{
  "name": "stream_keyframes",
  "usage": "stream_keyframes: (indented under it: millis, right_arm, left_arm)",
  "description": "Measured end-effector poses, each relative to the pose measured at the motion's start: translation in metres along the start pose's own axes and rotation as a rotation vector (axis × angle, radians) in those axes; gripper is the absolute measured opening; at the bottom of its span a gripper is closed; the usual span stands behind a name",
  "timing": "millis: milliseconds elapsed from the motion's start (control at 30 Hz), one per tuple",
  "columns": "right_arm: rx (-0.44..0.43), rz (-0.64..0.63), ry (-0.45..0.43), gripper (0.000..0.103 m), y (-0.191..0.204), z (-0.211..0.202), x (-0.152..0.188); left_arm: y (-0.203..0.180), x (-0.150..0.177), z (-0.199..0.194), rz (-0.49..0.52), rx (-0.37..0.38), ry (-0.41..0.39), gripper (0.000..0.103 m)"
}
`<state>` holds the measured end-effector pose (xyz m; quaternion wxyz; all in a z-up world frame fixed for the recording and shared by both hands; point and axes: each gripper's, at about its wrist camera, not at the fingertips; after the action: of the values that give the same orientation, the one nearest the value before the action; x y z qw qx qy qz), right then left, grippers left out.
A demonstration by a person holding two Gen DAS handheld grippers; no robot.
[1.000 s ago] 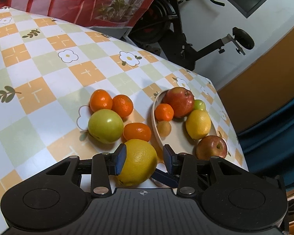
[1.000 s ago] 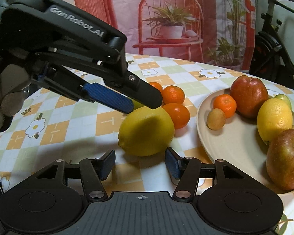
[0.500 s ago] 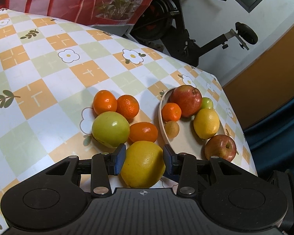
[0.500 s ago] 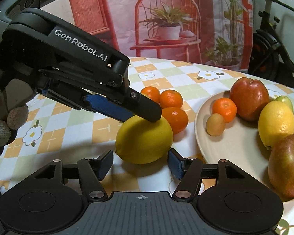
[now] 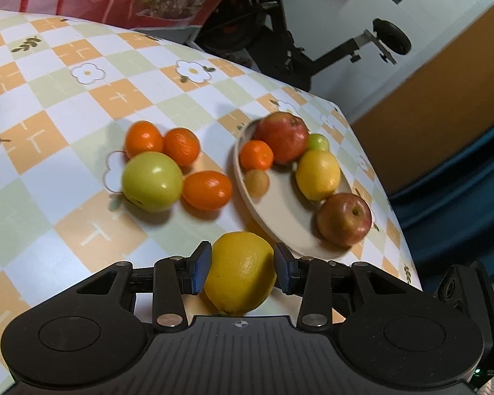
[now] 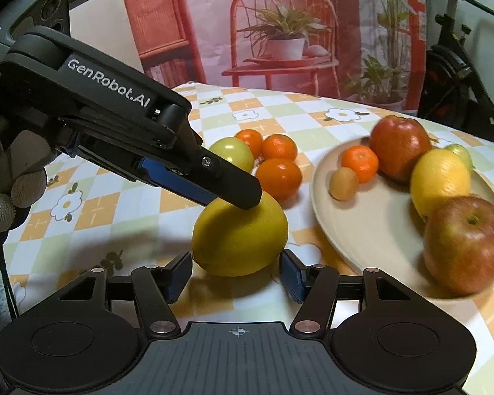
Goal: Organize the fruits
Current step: 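Clamp the yellow lemon between the left and right tools and lift it, then carry the lemon onto the plate and open both tools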
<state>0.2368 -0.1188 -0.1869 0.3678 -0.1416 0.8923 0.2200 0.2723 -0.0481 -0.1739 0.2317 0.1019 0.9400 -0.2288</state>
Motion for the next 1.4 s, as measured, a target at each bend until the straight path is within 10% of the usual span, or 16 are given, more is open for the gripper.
stream_keyframes:
  millis: [1400]
  right_arm:
    - [0.122, 0.081, -0.143, 0.055, -0.045, -0.037, -0.014]
  left_arm:
    - [-0.06, -0.042, 0.025, 0.119, 0.026, -0.045, 0.043]
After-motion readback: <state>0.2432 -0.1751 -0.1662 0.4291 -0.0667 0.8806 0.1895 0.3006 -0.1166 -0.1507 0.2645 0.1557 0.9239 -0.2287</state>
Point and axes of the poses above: each gripper's, at about its wrist camera, not at the fingertips, and z roughly the way its jaws point, y to its left, x to its underside, and after that the axes turned 10 degrees about -x, right-handed
